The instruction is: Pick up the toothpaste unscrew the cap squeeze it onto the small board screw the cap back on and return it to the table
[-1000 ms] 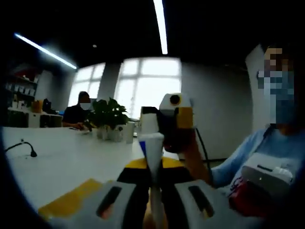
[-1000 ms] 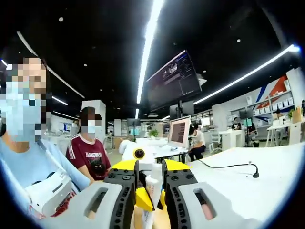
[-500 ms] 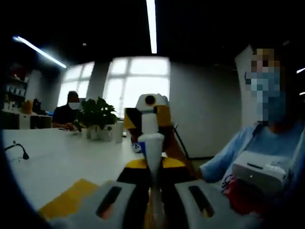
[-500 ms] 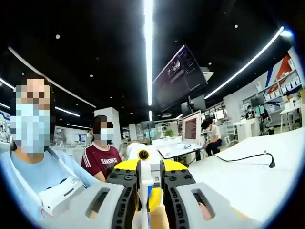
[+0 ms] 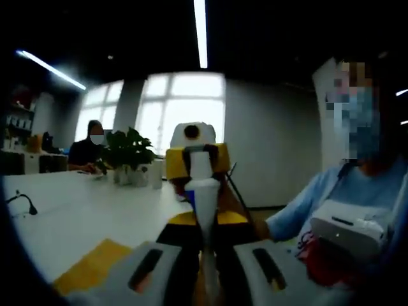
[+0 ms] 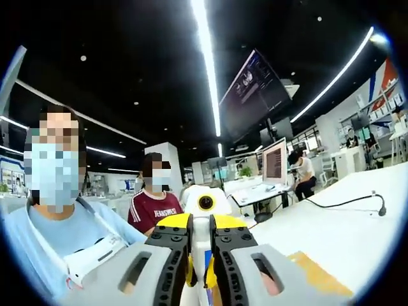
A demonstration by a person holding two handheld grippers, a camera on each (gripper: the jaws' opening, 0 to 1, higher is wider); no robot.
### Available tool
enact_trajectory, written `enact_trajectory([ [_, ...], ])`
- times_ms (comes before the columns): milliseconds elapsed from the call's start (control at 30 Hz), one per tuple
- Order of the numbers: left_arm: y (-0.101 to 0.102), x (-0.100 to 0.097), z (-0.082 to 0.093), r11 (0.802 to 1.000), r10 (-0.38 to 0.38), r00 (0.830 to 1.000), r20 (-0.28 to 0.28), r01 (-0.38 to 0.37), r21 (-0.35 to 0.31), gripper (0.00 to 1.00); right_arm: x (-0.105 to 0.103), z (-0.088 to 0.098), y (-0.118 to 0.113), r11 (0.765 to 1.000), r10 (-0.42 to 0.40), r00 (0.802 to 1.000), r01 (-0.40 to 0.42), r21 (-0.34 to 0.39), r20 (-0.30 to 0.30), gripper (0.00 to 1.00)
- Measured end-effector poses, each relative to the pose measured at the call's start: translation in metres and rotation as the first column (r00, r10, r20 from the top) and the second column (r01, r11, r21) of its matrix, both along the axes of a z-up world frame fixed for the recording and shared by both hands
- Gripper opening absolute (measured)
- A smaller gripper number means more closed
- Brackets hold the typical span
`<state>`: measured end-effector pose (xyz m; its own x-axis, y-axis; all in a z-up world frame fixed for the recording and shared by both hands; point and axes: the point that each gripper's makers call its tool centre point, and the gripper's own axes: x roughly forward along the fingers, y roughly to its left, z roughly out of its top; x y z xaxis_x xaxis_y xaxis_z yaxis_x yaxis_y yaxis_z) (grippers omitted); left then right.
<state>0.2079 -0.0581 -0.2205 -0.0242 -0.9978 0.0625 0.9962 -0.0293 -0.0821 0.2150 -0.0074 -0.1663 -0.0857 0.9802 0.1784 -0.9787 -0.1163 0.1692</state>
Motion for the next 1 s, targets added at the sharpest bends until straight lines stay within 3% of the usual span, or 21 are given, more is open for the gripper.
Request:
enact_trajectory([
  [133, -0.002, 0.006, -0.002, 0.998, 0.063, 0.997, 0.035, -0.063, 0.015, 0.05, 0.005, -0.003, -0.001, 0.995, -0.088, 0.995, 0.090, -0.038, 0.050, 0.08],
  [200, -0.002, 0.011, -0.002, 0.996, 0.085, 0.996, 0.036, -0.085, 0.015, 0.05, 0.009, -0.002, -0.002, 0.992, -0.116, 0.993, 0.116, -0.049, 0.010, 0.08],
  [300, -0.004, 0.015, 0.003, 0.992, 0.125, 0.991, 0.052, -0.125, 0.003, 0.05, 0.013, 0.000, -0.003, 0.991, -0.133, 0.991, 0.133, -0.034, -0.002, 0.08],
  [433, -0.003, 0.024, 0.001, 0.982, 0.186, 0.980, 0.075, -0.188, 0.027, 0.05, 0.020, 0.000, -0.005, 0.979, -0.199, 0.980, 0.200, -0.037, 0.021, 0.07],
  [500, -0.002, 0.031, 0.001, 0.968, 0.245, 0.963, 0.110, -0.250, 0.037, 0.05, 0.024, 0.000, -0.005, 0.973, -0.229, 0.973, 0.229, -0.025, 0.020, 0.07],
  [533, -0.002, 0.031, 0.001, 0.966, 0.253, 0.963, 0.093, -0.257, 0.036, 0.05, 0.026, 0.000, -0.006, 0.969, -0.244, 0.969, 0.244, -0.021, 0.025, 0.07],
  [567, -0.001, 0.034, 0.001, 0.960, 0.275, 0.958, 0.079, -0.278, 0.035, 0.05, 0.032, 0.001, -0.007, 0.957, -0.287, 0.957, 0.289, -0.019, 0.049, 0.07],
  [700, -0.001, 0.043, 0.000, 0.936, 0.346, 0.933, 0.103, -0.350, 0.034, 0.05, 0.035, 0.001, -0.006, 0.937, -0.348, 0.935, 0.350, -0.017, 0.072, 0.07],
  [800, -0.001, 0.044, 0.002, 0.931, 0.360, 0.929, 0.086, -0.364, 0.024, 0.04, 0.038, 0.002, -0.008, 0.921, -0.387, 0.919, 0.389, -0.005, 0.072, 0.07],
  [833, -0.002, 0.046, 0.002, 0.927, 0.373, 0.926, 0.063, -0.375, 0.023, 0.04, 0.040, 0.002, -0.009, 0.912, -0.408, 0.910, 0.409, -0.003, 0.071, 0.07],
  [1000, 0.000, 0.056, 0.000, 0.890, 0.453, 0.889, 0.075, -0.456, 0.029, 0.04, 0.049, 0.002, -0.009, 0.864, -0.500, 0.858, 0.504, -0.004, 0.115, 0.07],
])
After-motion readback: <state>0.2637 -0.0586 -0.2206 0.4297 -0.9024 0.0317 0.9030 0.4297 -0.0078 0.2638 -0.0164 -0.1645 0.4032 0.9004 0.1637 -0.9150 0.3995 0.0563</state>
